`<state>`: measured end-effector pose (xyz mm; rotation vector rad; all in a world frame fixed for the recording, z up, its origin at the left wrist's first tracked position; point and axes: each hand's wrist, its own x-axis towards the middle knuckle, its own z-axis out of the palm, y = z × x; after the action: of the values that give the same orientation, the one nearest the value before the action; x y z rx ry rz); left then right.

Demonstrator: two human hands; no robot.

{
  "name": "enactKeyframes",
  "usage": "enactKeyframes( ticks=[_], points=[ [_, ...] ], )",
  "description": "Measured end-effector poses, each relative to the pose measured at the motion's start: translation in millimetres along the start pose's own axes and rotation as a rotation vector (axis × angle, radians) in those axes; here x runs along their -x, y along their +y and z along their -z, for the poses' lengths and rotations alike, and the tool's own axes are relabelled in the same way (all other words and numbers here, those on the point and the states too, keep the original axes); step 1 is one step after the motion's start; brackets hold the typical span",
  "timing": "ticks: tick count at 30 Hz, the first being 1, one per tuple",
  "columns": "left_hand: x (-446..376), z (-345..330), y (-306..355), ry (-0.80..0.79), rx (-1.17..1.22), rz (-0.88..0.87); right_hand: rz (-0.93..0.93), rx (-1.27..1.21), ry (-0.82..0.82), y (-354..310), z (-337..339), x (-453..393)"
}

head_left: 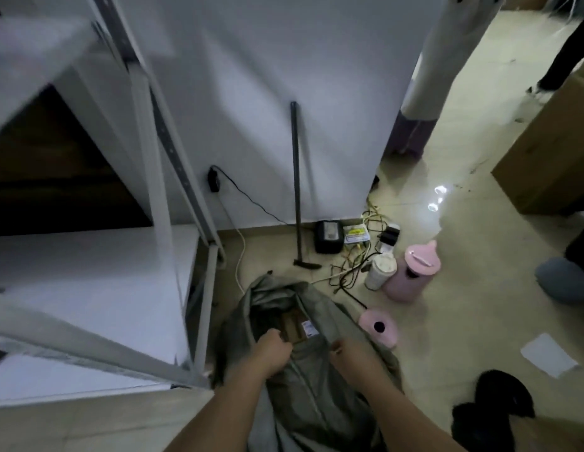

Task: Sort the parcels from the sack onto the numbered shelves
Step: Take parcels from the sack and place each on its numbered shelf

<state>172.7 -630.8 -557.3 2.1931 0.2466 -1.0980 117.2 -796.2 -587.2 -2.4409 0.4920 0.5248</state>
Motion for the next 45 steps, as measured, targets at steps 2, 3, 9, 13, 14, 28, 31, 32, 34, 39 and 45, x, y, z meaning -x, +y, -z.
enactKeyframes(
  ticks=[2,3,9,13,14,28,31,32,34,39,45],
  points=[
    [-49,-26,-21,0.012,0.016,-0.004,-0.058,-0.094,-0.165,8,-23,-32],
    [-76,-41,-33,0.019,0.018,-0.021,-0.071,-0.164,-0.250,19,-43,-51],
    [-224,-108,-95,0.117,0.039,-0.131,-0.136,-0.454,-0.212,68,-152,-159],
    [-298,-134,-113,0.153,-0.120,-0.164,-0.024,-0.411,-0.053,93,-222,-222],
    [-309,-139,-113,0.147,-0.181,-0.164,0.014,-0.379,-0.028,98,-231,-232],
    [-367,-142,-179,0.226,-1.026,-0.454,0.044,0.776,0.066,163,-198,-305],
    [-367,-143,-178,0.241,-0.852,-0.465,-0.019,0.773,0.096,161,-203,-309],
    [-365,-145,-175,0.256,-0.749,-0.453,-0.028,0.755,0.102,160,-207,-308],
    [-363,-149,-170,0.298,-0.550,-0.419,-0.033,0.743,0.139,157,-216,-304],
    [-372,-140,-139,0.365,-0.368,-0.383,-0.040,0.702,0.253,156,-227,-296],
    [-389,-105,-95,0.278,0.018,-0.299,-0.167,0.006,0.046,153,-235,-298]
  ],
)
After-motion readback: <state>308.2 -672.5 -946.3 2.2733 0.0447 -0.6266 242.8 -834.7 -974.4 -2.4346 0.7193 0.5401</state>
